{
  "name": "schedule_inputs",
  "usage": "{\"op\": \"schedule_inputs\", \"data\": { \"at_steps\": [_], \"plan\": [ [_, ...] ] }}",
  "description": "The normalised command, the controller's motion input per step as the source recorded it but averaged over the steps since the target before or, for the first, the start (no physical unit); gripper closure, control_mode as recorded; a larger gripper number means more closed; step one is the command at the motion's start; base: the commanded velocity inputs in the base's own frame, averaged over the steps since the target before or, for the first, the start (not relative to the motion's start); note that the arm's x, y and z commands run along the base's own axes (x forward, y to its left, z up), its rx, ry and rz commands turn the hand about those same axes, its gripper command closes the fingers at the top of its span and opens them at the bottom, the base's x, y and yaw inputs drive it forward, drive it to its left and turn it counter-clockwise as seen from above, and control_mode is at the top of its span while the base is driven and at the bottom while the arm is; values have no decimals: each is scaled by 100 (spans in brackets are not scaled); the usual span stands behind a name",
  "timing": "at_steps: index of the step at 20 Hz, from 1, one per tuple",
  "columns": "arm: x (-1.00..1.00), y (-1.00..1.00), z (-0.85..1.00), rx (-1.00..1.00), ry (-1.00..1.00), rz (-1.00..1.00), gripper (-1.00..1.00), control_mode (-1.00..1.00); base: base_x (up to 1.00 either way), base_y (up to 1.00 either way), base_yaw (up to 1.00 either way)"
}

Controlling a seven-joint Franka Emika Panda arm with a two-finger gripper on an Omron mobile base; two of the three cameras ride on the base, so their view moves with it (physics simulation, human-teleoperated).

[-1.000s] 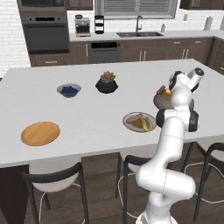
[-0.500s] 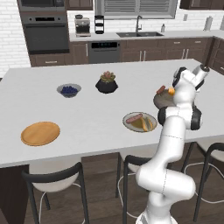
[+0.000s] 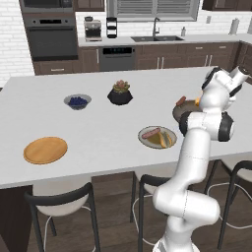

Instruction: Place one bun and one sausage from the bowl on each plate.

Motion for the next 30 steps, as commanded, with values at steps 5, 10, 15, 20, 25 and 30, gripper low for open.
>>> {"op": "schedule_inputs", "data": {
  "at_steps": [5,10,15,20,25,30],
  "plan": [
    [-70,61,14,0,0,0,100,-100,0,0,0],
    [-61,62,22,0,0,0,100,-100,0,0,0],
    [-65,63,24,0,0,0,100,-100,0,0,0],
    [-53,65,20,0,0,-1,100,-100,0,0,0],
    [-61,49,7,3,0,-6,100,-100,0,0,0],
    [-49,52,1,3,-1,-11,100,-100,0,0,0]
  ]
}}
